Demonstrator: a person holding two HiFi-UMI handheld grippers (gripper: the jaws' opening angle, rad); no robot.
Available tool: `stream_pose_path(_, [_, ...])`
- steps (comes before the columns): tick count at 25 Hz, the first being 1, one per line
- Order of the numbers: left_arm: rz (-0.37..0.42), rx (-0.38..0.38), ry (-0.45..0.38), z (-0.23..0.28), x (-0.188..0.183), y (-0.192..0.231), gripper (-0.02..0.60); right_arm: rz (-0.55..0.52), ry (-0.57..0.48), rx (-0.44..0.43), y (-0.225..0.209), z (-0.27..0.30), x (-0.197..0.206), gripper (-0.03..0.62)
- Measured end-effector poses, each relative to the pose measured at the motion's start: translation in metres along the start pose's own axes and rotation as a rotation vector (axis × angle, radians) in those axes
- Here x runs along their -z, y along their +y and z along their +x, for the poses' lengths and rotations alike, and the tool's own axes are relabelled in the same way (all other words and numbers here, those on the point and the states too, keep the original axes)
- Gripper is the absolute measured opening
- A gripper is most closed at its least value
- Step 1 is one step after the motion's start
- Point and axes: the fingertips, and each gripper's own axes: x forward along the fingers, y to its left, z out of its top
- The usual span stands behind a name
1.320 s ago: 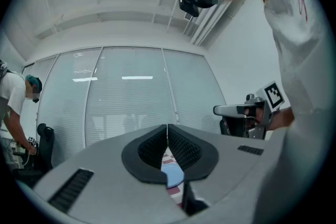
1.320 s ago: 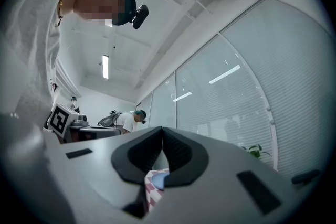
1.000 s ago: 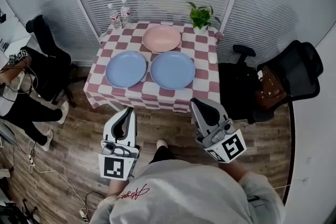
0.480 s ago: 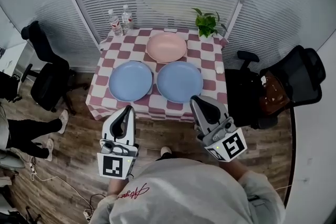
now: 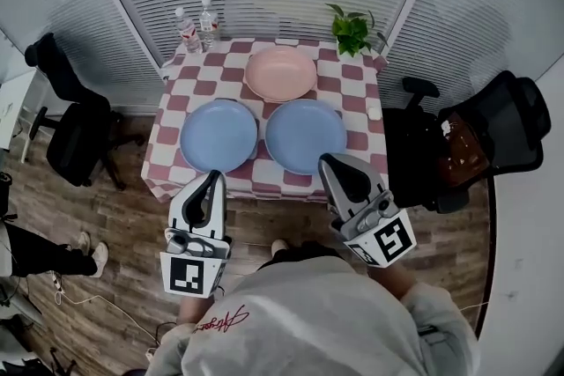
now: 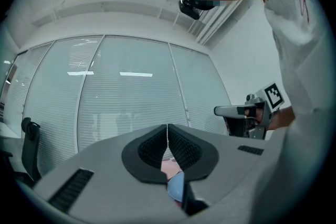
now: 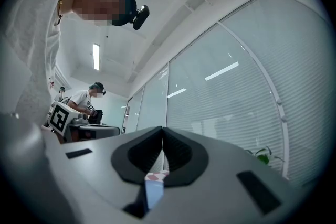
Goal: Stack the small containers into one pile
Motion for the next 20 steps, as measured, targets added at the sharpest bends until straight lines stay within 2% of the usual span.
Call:
stream_pose_path(6, [0.0,0.019,-0.037,0.02,-0.004,-0.001,0.02,-0.003,0.018,0.013,-0.016,0.002,0.003,0.011])
stream_pose_path(11, [-0.012,-0.007,-0.01,0.03,0.001,-0.001,0.02,-0.002,0.018,-0.013,-0.028,0.011,0.004,0.011])
stream_pose_path(16, [-0.038,-0.029,-0.036,0.042,-0.002,0.005,0.02,-0.009,0.012,-0.027,-0.039,0.019,0.005,0.011])
stream_pose_path(20, [-0.026,-0.012,-0.015,0.056,0.009,-0.004,0.02,0.001,0.029,-0.02,-0.054,0.019,0.015,0.011])
